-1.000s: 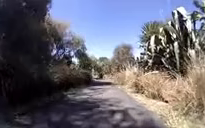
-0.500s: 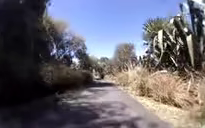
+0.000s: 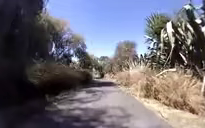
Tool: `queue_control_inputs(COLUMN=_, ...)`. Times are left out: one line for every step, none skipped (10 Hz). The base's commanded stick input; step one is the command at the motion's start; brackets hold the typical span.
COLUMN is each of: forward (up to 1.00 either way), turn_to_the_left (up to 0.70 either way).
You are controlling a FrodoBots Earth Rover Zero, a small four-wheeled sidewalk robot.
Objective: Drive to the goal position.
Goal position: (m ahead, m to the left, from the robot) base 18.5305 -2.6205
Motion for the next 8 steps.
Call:
queue_control_inputs(forward=0.85, turn_to_the_left=0.12)
queue_control_inputs(forward=0.85, turn_to_the_left=0.23)
queue_control_inputs(forward=0.85, turn_to_the_left=0.33)
queue_control_inputs(forward=0.85, turn_to_the_left=0.0)
queue_control_inputs(forward=0.85, turn_to_the_left=0.0)
queue_control_inputs(forward=0.85, turn_to_the_left=0.0)
queue_control_inputs(forward=0.85, turn_to_the_left=0.0)
queue_control_inputs(forward=0.85, turn_to_the_left=0.0)
